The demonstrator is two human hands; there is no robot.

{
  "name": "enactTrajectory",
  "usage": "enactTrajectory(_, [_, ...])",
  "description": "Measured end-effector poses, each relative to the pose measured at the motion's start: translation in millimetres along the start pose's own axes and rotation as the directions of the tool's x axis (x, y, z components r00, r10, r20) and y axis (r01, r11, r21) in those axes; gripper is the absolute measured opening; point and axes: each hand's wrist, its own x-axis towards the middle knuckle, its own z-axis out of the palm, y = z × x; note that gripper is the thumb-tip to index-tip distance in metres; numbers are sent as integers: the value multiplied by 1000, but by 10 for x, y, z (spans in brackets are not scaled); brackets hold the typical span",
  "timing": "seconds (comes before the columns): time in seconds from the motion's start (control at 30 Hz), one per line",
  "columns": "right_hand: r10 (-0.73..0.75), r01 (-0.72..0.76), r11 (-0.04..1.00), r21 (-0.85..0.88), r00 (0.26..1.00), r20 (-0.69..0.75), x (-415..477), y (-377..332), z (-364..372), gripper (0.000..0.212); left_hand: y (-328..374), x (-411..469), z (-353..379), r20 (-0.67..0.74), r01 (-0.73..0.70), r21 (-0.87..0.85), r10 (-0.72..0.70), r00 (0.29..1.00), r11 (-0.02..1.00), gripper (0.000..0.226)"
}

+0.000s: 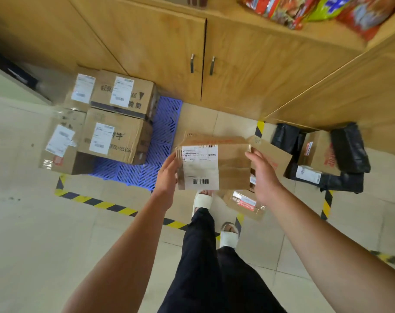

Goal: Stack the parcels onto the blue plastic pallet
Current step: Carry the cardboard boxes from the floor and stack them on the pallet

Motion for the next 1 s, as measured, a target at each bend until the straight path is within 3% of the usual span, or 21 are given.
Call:
enactTrajectory(0.1, [-67,67,997,-26,998,17,-461,-70,-65,59,89,-576,-6,9,-60,2,60,998,998,39])
enactTrajectory(0.27, [-57,56,998,12,995,78,-1170,175,-260,46,-45,-1564,-76,53,-146,-11,146,988,989,37])
enactTrajectory(0.37, [-38,31,998,62,992,117,-1530,470,-364,37,-269,-2076,-164,42,-123,-32,124,991,992,42])
enactTrajectory(0.47, [-23,11,996,85,989,144,-1836,774,-393,49,-504,-2529,-272,59,-58,-79,62,996,995,47])
enactTrajectory(0.57, [-64,41,987,157,987,149,-2067,954,-310,41,-597,-2874,-417,-26,-26,-148,23,999,989,36])
enactTrajectory(0.67, [-89,72,984,161,991,98,-2226,995,-111,29,-588,-3057,-620,-40,-54,-151,49,998,987,28])
enactTrajectory(0.73, [-76,67,988,136,995,66,-2338,957,53,42,-566,-3103,-780,-22,-112,-124,110,994,986,30])
enactTrajectory(0.83, [-84,89,987,135,996,-42,-2444,878,340,60,-446,-3077,-987,-9,-66,-157,65,998,985,23])
enactTrajectory(1.0, [-83,125,979,164,967,-240,-2431,773,959,45,-201,-2852,-1513,11,-4,-216,6,1000,976,23])
